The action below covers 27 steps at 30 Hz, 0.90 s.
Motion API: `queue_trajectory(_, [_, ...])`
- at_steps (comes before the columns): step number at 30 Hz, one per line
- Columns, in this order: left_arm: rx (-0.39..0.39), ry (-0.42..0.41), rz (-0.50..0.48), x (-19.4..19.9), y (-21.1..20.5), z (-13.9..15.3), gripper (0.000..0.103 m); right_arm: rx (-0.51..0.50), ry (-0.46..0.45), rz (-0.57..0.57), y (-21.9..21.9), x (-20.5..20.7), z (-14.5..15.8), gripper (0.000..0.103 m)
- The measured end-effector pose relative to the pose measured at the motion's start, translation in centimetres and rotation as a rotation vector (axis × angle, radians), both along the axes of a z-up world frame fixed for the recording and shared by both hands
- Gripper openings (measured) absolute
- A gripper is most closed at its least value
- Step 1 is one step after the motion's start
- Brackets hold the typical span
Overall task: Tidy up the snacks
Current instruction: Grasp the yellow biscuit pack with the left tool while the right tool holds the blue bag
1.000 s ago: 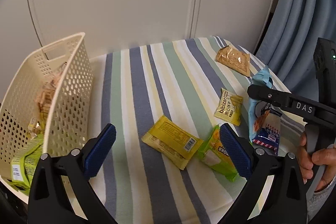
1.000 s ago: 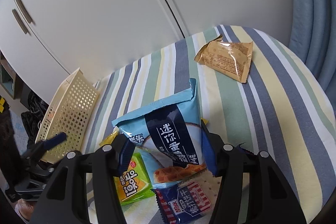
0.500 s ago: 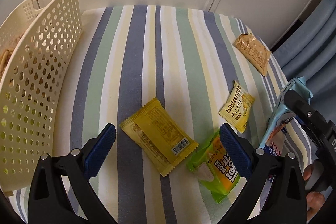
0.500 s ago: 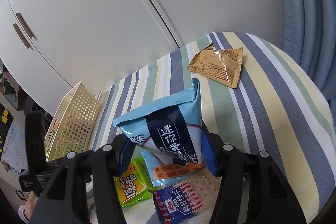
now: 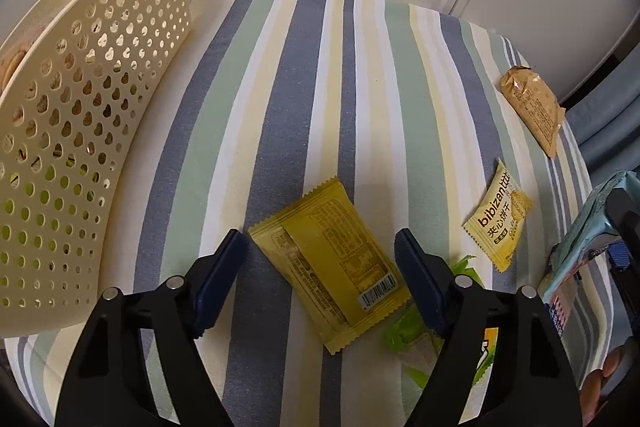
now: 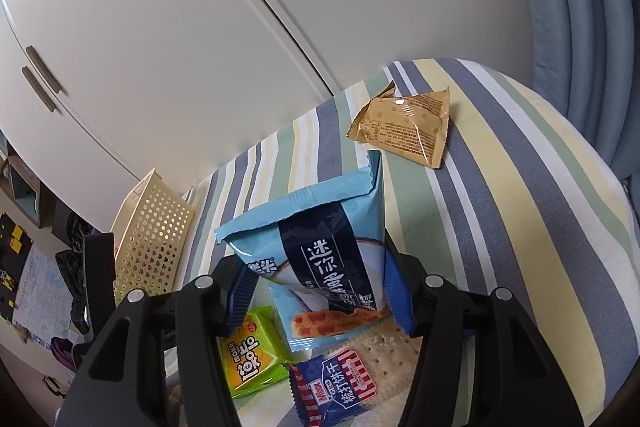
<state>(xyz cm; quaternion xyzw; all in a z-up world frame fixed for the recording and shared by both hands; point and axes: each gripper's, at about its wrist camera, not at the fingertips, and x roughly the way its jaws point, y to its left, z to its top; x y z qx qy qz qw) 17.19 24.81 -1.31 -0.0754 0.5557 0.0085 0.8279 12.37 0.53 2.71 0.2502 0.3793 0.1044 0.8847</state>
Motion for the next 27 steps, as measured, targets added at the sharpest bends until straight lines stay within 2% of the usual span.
queue_trajectory(2, [0.028,-0.004,-0.031,0.4,-0.1,0.0,0.072,0.005,0.002,0.002,0.0,0.1,0.0,0.056])
queue_trajectory(4, [0.090,-0.005,-0.047,1.3,-0.1,0.0,0.072,0.024,0.006,0.003,-0.2,0.1,-0.1,0.056])
queue_trajectory(7, [0.168,0.006,-0.012,2.5,0.9,-0.1,0.070,0.035,0.006,-0.009,-0.8,0.2,-0.1,0.056])
queue_trajectory(9, [0.147,0.016,0.012,2.9,1.6,-0.1,0.069,0.038,0.001,-0.016,-1.0,0.2,0.0,0.056])
queue_trajectory(12, [0.037,0.021,0.025,2.7,2.0,0.2,0.069,0.041,-0.002,-0.015,-1.2,0.1,0.0,0.056])
queue_trajectory(13, [0.022,0.022,0.027,2.3,2.3,0.2,0.069,0.041,-0.002,-0.013,-1.1,0.1,0.0,0.056])
queue_trajectory(19, [0.022,0.020,0.054,2.1,2.1,0.2,0.069,0.020,-0.012,-0.008,-0.6,-0.1,0.3,0.056])
queue_trajectory(22, [0.057,0.012,0.045,2.4,1.4,0.0,0.069,0.023,-0.010,-0.010,-0.6,-0.1,0.3,0.056])
queue_trajectory(23, [0.071,0.008,0.036,2.4,1.2,-0.1,0.066,0.025,-0.010,-0.011,-0.6,-0.1,0.3,0.056])
queue_trajectory(24, [0.072,-0.002,0.022,2.2,0.9,0.0,0.058,0.025,-0.010,-0.012,-0.6,-0.1,0.3,0.056])
queue_trajectory(27, [0.004,-0.025,-0.038,2.5,0.5,0.4,0.058,0.026,-0.011,-0.011,-0.6,0.0,0.3,0.056])
